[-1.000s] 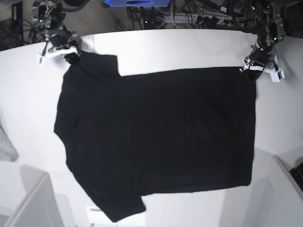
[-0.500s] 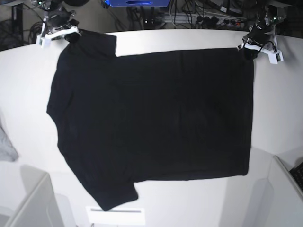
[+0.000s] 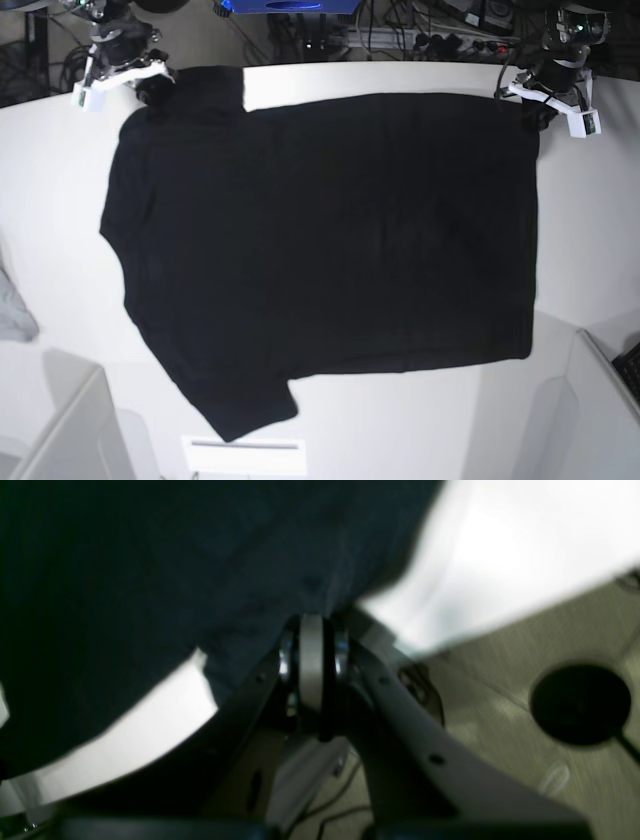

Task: Fold the T-shirt properly
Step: 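Lift the shoulder corners with both grippers and drag the shirt toward the arms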

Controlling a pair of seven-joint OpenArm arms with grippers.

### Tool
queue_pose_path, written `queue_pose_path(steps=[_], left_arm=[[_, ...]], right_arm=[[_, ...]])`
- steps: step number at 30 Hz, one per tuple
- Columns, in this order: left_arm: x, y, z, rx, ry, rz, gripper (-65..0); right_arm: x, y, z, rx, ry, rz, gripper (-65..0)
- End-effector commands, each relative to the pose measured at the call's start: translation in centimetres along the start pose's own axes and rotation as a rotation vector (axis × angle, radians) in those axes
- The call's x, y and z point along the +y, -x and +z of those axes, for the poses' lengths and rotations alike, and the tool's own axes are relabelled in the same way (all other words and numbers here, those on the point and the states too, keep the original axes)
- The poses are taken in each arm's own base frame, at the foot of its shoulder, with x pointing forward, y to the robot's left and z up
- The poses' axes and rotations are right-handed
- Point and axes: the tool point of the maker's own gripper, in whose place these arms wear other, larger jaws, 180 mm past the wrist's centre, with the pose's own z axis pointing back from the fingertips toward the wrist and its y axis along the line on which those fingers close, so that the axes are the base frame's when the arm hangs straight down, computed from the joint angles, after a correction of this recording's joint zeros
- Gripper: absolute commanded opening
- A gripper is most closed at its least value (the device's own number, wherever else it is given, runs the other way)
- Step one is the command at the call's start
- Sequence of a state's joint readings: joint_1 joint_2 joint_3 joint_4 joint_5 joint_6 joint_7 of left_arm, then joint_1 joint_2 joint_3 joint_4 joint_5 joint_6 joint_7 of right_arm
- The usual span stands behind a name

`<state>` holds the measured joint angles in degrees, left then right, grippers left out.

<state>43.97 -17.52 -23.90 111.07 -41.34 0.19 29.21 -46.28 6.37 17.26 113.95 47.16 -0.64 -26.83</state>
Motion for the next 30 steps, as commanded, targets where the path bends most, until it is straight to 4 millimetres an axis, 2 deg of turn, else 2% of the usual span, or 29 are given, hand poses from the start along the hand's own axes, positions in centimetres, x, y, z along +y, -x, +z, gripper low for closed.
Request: queue_pose_path(steps=[1,8,13,24,30], left_arm=[[0.0,-0.7,0.2,-0.023,-0.002,-0.025,-65.0],[-0.4,-1.8,-0.3,-0.051,0.008,-0.022,-65.0],[-1.0,-3.2,-0.9,-0.088,0.021,-0.017,-65.0],[-1.7,-5.4,-1.6,-0.144,0.037,-0.013,-65.0],[-2.2,-6.9,-2.0,-0.182,0.047,-0.007,-65.0]], right_arm=[[0.5,-0.9,0.1,-0.029,-0.018,0.01,-65.0],[1.8,-3.2,-0.8,-0.087,-0.054,0.025,-65.0],[2.7,-4.8,-1.3,-0.126,-0.079,0.031,-65.0],[4.5,-7.3,-2.4,-0.169,-0.123,0.042,-65.0],[6.8,-9.0,-3.6,-0.147,-0.176,0.059,-65.0]])
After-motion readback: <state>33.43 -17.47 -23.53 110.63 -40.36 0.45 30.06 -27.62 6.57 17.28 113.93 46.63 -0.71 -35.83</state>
